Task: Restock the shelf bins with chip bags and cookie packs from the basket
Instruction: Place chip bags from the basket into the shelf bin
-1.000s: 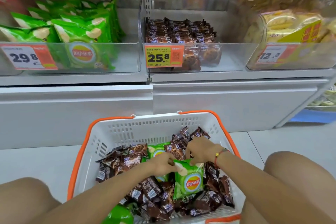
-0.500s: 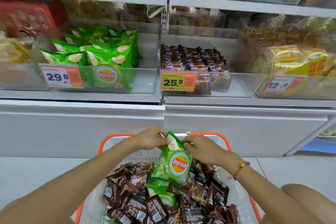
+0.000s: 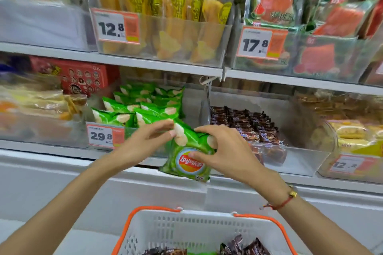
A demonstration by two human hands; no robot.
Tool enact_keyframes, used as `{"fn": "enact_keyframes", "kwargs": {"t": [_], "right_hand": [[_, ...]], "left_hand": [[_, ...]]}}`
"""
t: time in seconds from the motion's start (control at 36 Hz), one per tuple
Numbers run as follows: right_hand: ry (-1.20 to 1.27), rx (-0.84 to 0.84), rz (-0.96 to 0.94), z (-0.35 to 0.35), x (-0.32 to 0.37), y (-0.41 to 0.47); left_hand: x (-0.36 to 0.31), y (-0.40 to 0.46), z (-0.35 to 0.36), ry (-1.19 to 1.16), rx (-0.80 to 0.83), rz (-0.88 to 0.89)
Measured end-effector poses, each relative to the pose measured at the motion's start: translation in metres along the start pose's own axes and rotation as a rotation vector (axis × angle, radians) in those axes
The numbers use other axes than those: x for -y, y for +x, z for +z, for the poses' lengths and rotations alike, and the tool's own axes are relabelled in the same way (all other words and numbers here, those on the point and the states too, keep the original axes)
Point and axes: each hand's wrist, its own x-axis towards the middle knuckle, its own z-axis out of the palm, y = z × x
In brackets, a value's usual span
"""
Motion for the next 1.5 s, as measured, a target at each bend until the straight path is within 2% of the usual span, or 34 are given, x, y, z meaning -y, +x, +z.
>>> {"fn": "enact_keyframes", "kwargs": {"t": [0.08,0.17,0.25,0.33,0.42,0.53,0.64,0.89,1.06,1.14,1.25,1.33,1.5], "right_hand": [[0.039,-0.217,0.021,-0.004,0.006,0.013],[-0.049,-0.44,0.008,0.002,0.004,0.025],[-0.14,-0.555,-0.011,0.015,0.0,0.035],[-0.146,-0.628,-0.038,0.03,0.0,0.048],[-0.136,-0.67,-0.073,0.047,0.001,0.065],[-0.176,-0.717,-0.077,0.063,0.001,0.087],[-0.28,-0.667,-0.062,0.075,-0.007,0.107],[-0.664,-0.548,0.043,0.083,-0.025,0.137],[-0.751,-0.366,0.164,0.086,-0.029,0.161],[-0.735,-0.203,0.261,0.091,-0.034,0.18],[-0.714,-0.122,0.291,0.103,-0.048,0.202],[-0.64,-0.035,0.386,0.11,-0.057,0.221],[-0.502,0.02,0.335,0.124,-0.088,0.238]], "left_hand": [[-0.001,0.018,-0.022,0.04,-0.161,0.068],[0.005,0.045,-0.042,0.321,-0.262,0.066],[0.018,0.079,-0.052,0.634,-0.204,-0.014],[0.034,0.106,-0.051,0.855,-0.085,-0.036],[0.042,0.118,-0.045,1.097,-0.036,-0.096],[0.05,0.124,-0.044,1.228,-0.052,-0.004],[0.064,0.127,-0.046,1.28,-0.091,0.089],[0.073,0.126,-0.04,1.35,-0.165,0.079],[0.078,0.123,-0.04,1.321,-0.191,0.119],[0.078,0.12,-0.042,1.314,-0.184,0.125],[0.076,0.116,-0.042,1.298,-0.177,0.113],[0.074,0.114,-0.042,1.307,-0.157,0.102],[0.074,0.114,-0.042,1.277,-0.166,0.081]]}}
